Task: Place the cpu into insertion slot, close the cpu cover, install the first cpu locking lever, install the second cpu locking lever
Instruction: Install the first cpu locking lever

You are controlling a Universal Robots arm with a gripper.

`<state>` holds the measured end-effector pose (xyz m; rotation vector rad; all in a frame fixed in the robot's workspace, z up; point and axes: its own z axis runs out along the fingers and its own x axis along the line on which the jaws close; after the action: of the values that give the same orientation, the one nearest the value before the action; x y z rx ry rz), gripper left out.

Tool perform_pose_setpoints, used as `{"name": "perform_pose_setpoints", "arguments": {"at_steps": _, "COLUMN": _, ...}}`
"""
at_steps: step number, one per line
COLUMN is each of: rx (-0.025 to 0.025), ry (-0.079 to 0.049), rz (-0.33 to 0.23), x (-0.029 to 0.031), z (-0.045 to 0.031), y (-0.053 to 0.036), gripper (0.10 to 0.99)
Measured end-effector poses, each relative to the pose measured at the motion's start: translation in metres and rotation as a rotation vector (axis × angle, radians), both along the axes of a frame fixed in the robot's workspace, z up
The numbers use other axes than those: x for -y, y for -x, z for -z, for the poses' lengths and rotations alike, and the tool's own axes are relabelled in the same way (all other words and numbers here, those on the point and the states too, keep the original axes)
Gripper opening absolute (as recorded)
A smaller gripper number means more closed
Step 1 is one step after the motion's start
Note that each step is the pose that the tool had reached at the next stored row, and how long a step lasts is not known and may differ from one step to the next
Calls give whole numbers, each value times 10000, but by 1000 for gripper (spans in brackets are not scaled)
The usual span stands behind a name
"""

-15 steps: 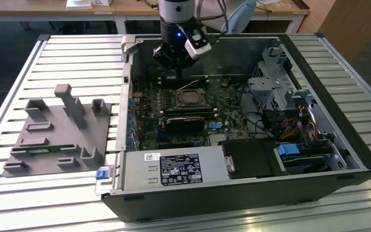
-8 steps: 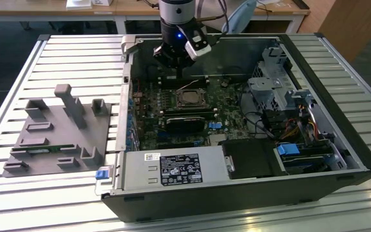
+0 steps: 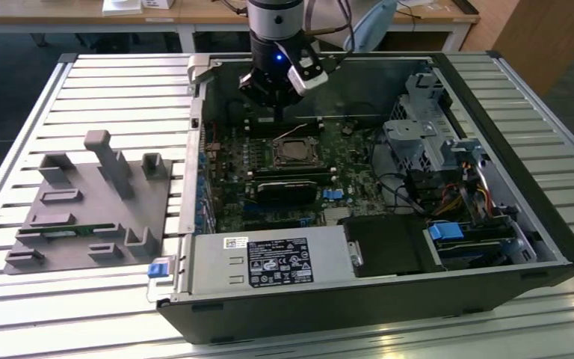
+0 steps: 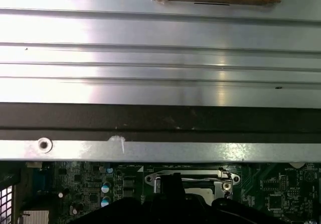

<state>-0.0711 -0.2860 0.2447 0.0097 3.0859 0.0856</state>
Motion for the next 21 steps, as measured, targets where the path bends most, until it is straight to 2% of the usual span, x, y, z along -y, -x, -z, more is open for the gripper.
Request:
{"name": "perform_pose_setpoints", "arguments": {"at_steps": 12, "rx": 1, "ry": 7, "rz": -1, "x": 0, "z": 36, "y": -23, "gripper": 106}}
{"name": "perform_pose_setpoints", "arguments": {"at_steps": 21, "rx": -2, "ry": 9, "rz": 0, "x": -10, "z": 106, "y": -115, "gripper": 106}}
